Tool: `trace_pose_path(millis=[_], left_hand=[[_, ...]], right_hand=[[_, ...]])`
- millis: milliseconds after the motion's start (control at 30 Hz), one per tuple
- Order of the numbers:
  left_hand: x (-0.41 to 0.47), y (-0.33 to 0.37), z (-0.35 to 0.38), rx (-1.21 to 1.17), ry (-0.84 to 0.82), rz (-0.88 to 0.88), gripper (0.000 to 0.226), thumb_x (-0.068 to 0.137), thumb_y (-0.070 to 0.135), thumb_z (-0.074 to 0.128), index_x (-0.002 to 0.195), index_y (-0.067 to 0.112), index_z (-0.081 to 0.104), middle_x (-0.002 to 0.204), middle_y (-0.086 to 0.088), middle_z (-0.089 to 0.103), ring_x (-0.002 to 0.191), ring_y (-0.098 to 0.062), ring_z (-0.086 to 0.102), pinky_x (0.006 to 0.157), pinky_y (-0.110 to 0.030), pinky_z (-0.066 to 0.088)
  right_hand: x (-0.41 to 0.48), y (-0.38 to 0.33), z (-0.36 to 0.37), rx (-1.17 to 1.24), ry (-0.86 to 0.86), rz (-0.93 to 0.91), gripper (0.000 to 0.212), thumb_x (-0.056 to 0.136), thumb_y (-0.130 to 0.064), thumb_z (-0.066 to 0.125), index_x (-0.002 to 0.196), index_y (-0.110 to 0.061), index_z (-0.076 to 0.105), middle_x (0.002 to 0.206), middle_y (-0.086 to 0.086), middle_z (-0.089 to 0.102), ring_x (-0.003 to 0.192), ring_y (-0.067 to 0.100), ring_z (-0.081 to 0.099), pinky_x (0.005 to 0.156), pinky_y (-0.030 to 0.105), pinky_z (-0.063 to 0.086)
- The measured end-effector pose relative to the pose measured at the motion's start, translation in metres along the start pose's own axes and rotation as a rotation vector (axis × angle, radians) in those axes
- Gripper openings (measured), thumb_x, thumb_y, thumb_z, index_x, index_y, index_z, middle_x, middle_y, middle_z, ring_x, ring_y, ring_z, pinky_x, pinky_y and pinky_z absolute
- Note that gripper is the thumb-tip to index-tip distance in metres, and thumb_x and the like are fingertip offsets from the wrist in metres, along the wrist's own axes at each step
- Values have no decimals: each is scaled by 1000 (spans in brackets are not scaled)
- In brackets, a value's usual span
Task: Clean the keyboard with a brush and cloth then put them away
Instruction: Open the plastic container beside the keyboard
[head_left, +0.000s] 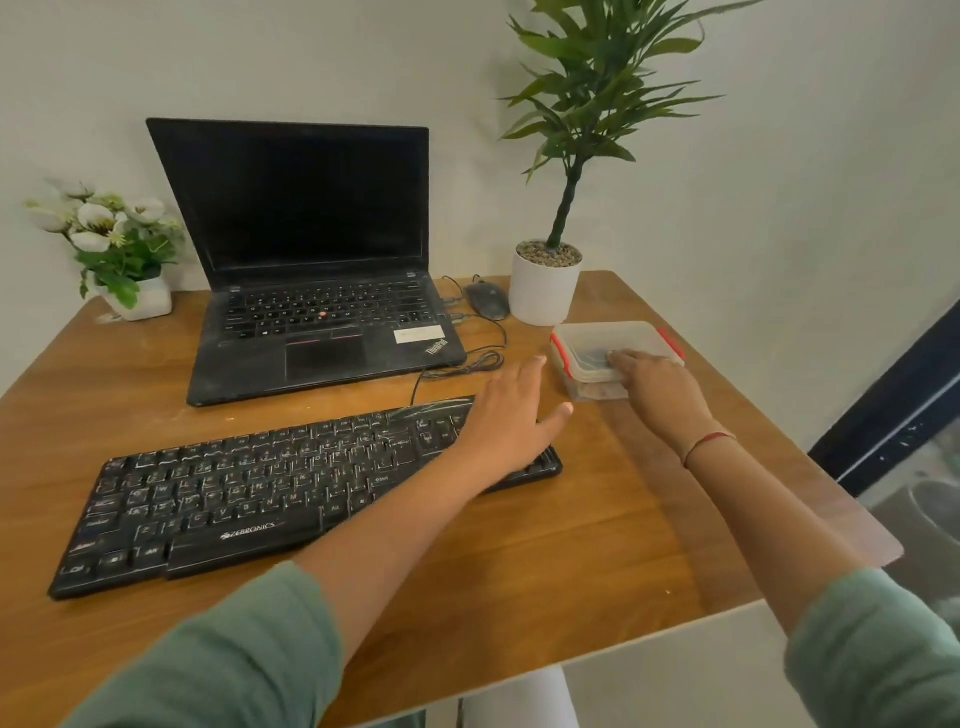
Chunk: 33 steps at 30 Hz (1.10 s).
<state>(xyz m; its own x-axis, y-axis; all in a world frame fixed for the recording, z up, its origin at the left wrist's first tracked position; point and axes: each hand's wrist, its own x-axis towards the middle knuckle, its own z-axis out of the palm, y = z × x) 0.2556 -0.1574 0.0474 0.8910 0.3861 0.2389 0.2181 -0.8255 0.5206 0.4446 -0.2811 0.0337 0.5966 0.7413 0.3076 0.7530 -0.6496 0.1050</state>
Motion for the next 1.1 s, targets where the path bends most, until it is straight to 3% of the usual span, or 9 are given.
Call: trace_pose_path(millis=[133, 267, 433, 567, 733, 900, 967, 1033, 1100], left_hand=[[35, 15, 0, -265, -32, -214, 46, 93, 38, 51, 126, 7, 44, 111, -5, 56, 92, -16, 50, 76, -31, 43], [62, 20, 7, -277, -80, -361, 44, 91, 41, 54, 117, 7, 47, 94, -2, 56, 85, -21, 57, 60, -31, 41], [75, 25, 12, -518, -158, -444, 44, 86, 19, 65, 123, 9, 43, 111, -11, 58, 79, -22, 67, 69, -37, 59], [76, 19, 18, -722, -150, -500, 27, 84, 12, 68, 96, 24, 47, 110, -9, 56, 84, -20, 64, 71, -33, 59], [77, 16, 24, -821, -86, -569, 45, 83, 9, 69, 70, 34, 33, 106, -11, 60, 81, -22, 63, 69, -32, 58], [80, 17, 26, -827, -84, -596, 39, 83, 9, 69, 74, 30, 37, 101, -7, 58, 90, -25, 67, 77, -37, 58], [81, 16, 25, -838, -97, -598, 32, 82, 9, 69, 82, 25, 42, 98, -5, 57, 92, -25, 66, 77, -37, 58], [81, 13, 26, -871, -120, -614, 24, 84, 9, 68, 96, 18, 49, 104, -8, 60, 94, -25, 66, 76, -35, 58], [81, 11, 26, -913, -133, -653, 22, 87, 7, 63, 107, 9, 55, 109, -12, 63, 92, -25, 67, 72, -33, 59]], right_hand=[[-16, 4, -13, 56, -50, -31, 44, 91, -12, 54, 133, -27, 52, 128, -1, 61, 106, 23, 63, 91, 38, 52], [-22, 13, -32, 233, -155, -19, 40, 88, -22, 62, 128, -25, 58, 125, 0, 62, 109, 20, 59, 93, 30, 46], [-13, 29, -34, 737, 105, 423, 51, 94, -39, 52, 135, -9, 47, 135, 10, 52, 121, 28, 50, 94, 35, 42], [-4, 36, -9, 899, -122, 678, 40, 99, -34, 40, 116, -3, 58, 112, 16, 64, 91, 27, 59, 73, 34, 50], [6, 35, -8, 1150, -45, 905, 30, 98, -29, 42, 80, -11, 56, 82, 6, 60, 69, 21, 59, 48, 28, 54], [10, 46, -2, 1472, -103, 1127, 15, 97, -10, 42, 91, -8, 55, 83, 6, 59, 71, 19, 59, 39, 26, 52], [10, 46, -3, 1459, -108, 1147, 17, 94, -1, 40, 85, -6, 53, 83, 8, 58, 69, 20, 58, 52, 28, 55], [10, 44, -5, 1204, -13, 1080, 17, 92, -2, 43, 81, -3, 55, 87, 11, 55, 73, 25, 58, 58, 26, 51], [8, 38, -8, 917, 133, 906, 23, 94, -13, 44, 97, -1, 63, 93, 9, 58, 85, 28, 57, 67, 29, 44]])
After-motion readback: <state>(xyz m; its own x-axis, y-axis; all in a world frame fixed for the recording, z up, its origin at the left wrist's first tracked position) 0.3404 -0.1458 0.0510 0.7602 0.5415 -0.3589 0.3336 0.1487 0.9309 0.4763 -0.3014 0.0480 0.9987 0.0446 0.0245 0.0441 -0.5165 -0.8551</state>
